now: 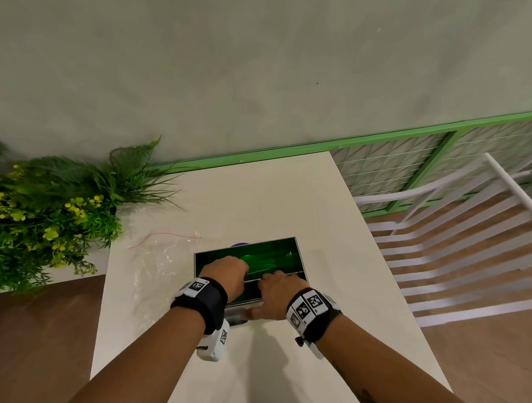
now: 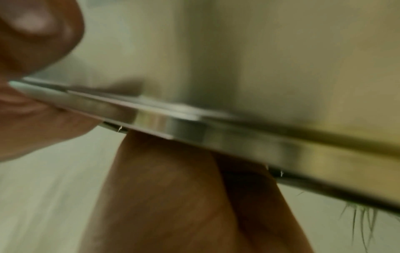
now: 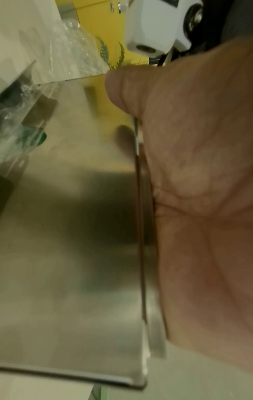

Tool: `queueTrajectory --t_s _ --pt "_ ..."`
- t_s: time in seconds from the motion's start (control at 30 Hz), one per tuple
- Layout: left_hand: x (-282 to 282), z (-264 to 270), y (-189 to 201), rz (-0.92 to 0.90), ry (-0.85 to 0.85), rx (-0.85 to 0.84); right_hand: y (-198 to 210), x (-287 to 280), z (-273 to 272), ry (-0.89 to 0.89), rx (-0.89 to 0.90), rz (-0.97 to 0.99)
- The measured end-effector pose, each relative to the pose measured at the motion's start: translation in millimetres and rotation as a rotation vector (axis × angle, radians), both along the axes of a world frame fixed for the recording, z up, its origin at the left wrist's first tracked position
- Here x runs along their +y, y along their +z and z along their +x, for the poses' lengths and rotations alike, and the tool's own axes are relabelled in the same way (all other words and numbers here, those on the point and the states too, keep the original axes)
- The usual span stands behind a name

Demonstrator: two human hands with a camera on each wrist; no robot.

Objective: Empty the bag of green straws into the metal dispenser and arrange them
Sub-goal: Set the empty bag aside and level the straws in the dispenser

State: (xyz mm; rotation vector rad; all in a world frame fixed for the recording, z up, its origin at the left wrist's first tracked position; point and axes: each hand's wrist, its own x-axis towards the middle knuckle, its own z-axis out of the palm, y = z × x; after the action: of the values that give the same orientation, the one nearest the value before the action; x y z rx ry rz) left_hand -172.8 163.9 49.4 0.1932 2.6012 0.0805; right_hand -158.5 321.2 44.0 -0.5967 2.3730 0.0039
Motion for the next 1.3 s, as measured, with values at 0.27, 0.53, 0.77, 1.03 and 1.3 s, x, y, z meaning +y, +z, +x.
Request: queueTrajectory --t_s 0.27,0.53,0.77,1.03,1.3 --pt "3.7 -3.4 -3.3 -0.048 0.001 -0.004 4.0 2.5 1.9 0.076 0.032 -0.018" --pt "0.8 5.0 -9.6 -0.075 0.000 -0.010 7.3 -1.7 3.0 0.023 -0.009 0.027" --pt "-6.8 7.4 4.9 -0.138 0.088 -0.002 16.8 6.8 -6.3 -0.039 -0.029 0.008" --pt "1.4 0.7 7.1 -0.156 0.104 -0.097 27.2 8.3 -1.6 0.005 -0.081 0.050" --pt "-1.4 5.4 -4.7 -0.094 0.127 -0.049 23.4 11.3 -5.2 -0.061 -0.055 -0.052"
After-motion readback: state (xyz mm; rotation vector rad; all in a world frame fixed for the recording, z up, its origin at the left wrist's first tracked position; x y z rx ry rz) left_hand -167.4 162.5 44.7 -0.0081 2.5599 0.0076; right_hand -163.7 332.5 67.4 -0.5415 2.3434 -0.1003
